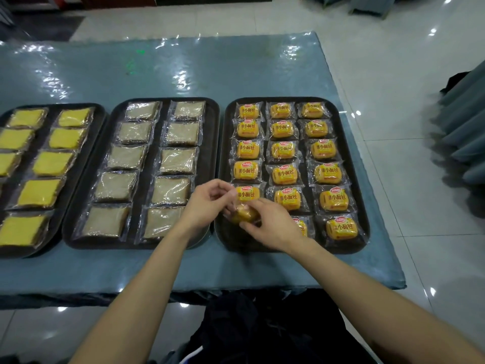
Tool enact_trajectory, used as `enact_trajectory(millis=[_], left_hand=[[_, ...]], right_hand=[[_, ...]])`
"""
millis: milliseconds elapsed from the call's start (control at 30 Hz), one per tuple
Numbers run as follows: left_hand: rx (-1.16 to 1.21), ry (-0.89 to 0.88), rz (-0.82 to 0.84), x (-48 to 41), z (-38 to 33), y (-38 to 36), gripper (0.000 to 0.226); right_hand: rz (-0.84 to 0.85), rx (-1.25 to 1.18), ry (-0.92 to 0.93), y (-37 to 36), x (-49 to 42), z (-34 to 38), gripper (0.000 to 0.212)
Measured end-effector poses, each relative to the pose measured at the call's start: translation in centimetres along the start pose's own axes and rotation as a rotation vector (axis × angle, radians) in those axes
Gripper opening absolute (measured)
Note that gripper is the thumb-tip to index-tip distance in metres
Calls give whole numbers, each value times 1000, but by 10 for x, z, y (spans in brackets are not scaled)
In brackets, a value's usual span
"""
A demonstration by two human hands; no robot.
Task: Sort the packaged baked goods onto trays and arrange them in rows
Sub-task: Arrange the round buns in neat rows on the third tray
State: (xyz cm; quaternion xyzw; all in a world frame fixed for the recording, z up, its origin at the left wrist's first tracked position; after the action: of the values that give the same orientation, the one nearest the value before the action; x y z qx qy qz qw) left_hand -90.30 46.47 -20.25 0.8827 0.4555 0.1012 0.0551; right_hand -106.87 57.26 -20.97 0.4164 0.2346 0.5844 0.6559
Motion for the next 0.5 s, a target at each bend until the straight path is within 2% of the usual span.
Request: enact_trajectory(millis=[67,133,200,267,367,500], left_hand=[[-13,-32,-38,-4,-3,2,17],[-67,-4,3,-4,1,4,23],[-34,58,58,-2,5,0,24],[27,93,25,-1,7,-4,19],[-43,69,-16,-4,3,-3,12],[-109,50,23,-5,3,-1,5]], right_hand=[[40,-345,-174,5,-3,-11,44],[137,-818,-334,4,-3,-20,40],[184,-1135,-403,5,-1,-23,37],[188,-1190,-433,7,0,-25,39],[187,-1086,-502,7,0,-28,48],[91,-1045,-580,7,-4,-36,20]])
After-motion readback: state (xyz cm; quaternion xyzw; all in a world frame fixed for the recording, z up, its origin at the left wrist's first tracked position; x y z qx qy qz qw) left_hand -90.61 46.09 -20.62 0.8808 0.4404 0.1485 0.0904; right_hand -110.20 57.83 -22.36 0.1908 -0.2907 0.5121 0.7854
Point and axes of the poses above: each hand's wrist, its own x-axis away from the middle knuckle, its own y-axis out of the back of the hand, z = x × y, the point moved 4 cm from there along -x, towards the middle knuckle, and after that the axes turned 9 degrees about -y, right-handed, at the moved point
